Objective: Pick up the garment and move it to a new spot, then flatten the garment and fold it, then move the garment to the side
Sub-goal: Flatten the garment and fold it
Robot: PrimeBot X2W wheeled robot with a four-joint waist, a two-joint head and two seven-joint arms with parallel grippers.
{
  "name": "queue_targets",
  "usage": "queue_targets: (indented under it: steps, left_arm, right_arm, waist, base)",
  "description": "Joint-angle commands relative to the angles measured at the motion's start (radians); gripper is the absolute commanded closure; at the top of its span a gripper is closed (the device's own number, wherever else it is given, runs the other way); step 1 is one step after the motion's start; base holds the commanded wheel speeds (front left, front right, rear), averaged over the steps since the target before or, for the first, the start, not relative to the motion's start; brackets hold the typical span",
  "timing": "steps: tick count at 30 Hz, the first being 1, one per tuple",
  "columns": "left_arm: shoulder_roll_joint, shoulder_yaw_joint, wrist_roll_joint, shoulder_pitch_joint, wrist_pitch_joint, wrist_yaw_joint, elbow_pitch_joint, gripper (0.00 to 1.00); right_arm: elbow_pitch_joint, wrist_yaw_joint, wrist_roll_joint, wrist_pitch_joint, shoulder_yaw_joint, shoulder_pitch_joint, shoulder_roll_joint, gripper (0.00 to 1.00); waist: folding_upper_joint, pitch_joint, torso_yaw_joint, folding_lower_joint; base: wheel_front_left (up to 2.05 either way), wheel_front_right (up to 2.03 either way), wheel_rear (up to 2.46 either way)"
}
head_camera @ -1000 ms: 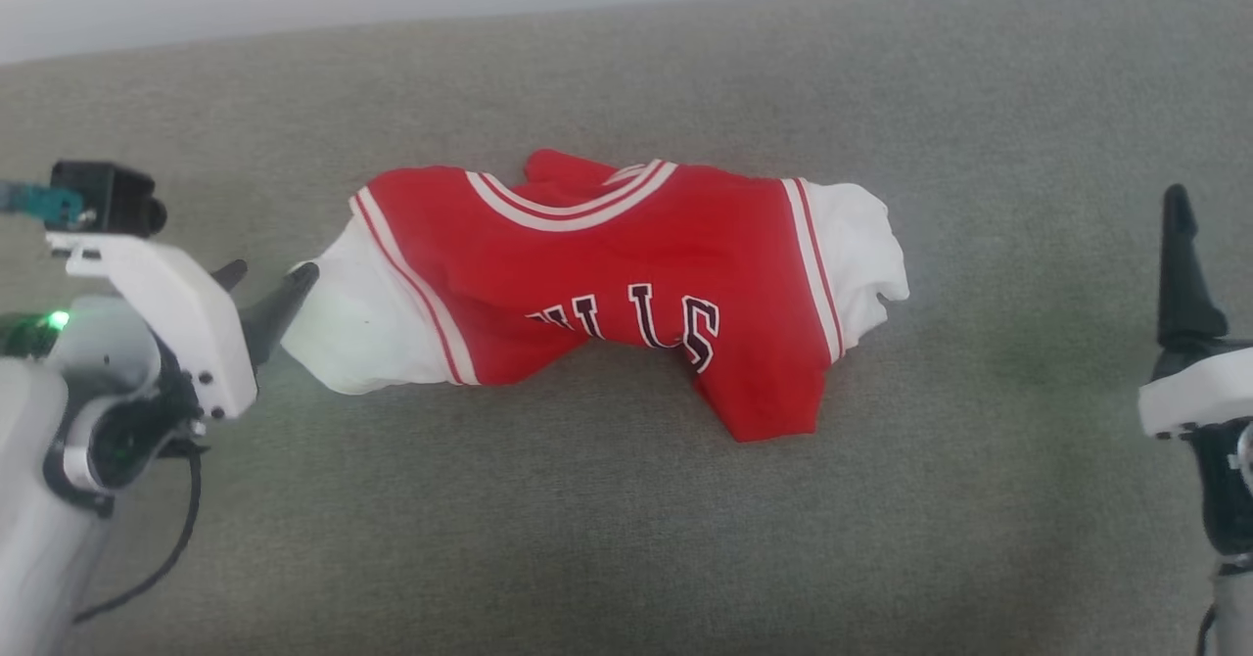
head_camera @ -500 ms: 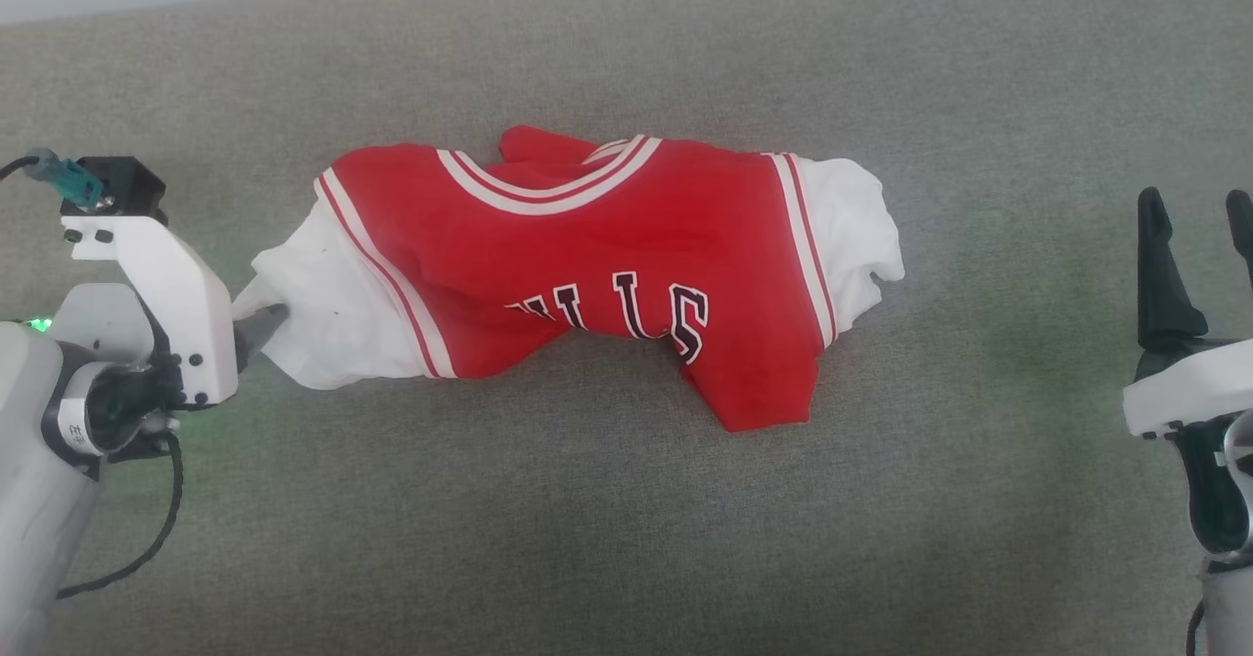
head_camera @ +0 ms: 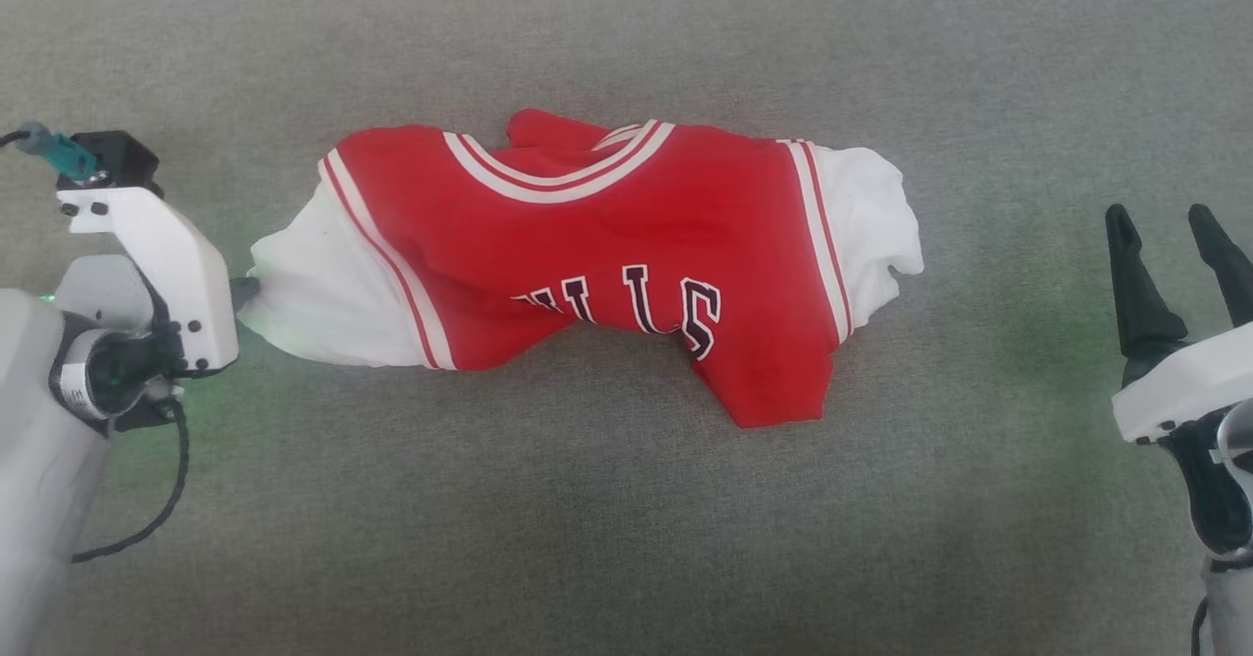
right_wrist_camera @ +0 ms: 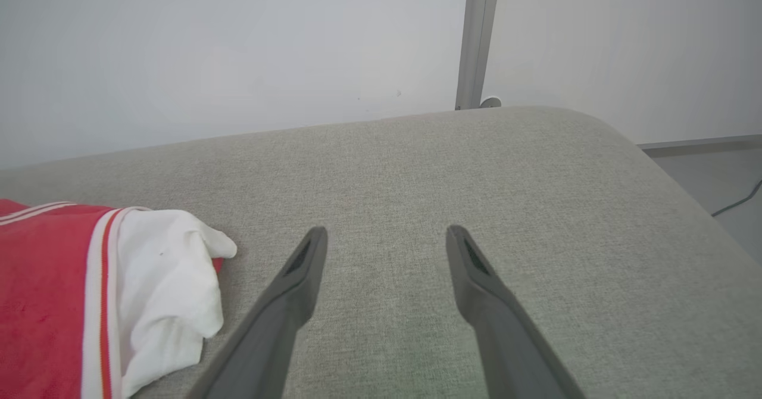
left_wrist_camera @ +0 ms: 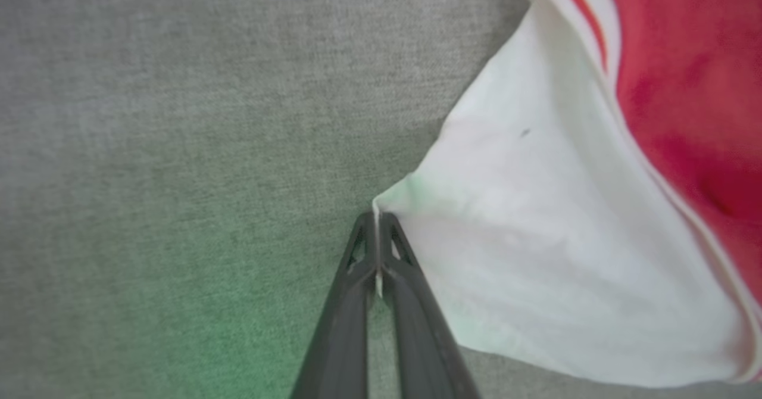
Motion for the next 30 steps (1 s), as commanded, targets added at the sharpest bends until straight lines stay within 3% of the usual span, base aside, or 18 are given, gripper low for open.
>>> queue_targets:
  steps: [1,15,30]
  left_arm:
    - [-0.017,-0.016,-0.007,0.013,0.004,-0.006,0.026,1.0]
    - [-0.017,-0.012,-0.02,0.014,-0.008,-0.025,0.046,1.0]
    - [0.068,0.005,-0.019,0.097,0.002,0.036,0.017,1.0]
  right_arm:
    - [-0.009,-0.001,0.002,0.007,0.0,0.007,-0.004,0.0]
    - [-0.051,-0.001,0.05,0.111,0.068,0.019,-0.034,0.0]
    - [-0.08,-0.001,0.062,0.176,0.093,0.037,-0.064,0.0]
  waist:
    - [-0.0001,0.0,0.003,0.0]
    - [-0.0001,-0.016,0.039,0.0]
    - [-0.0001,-0.038,0.069,0.0]
  base:
    - [0.0,0.0,0.0]
    - [0.0,0.0,0.0]
    - [0.0,0.0,0.0]
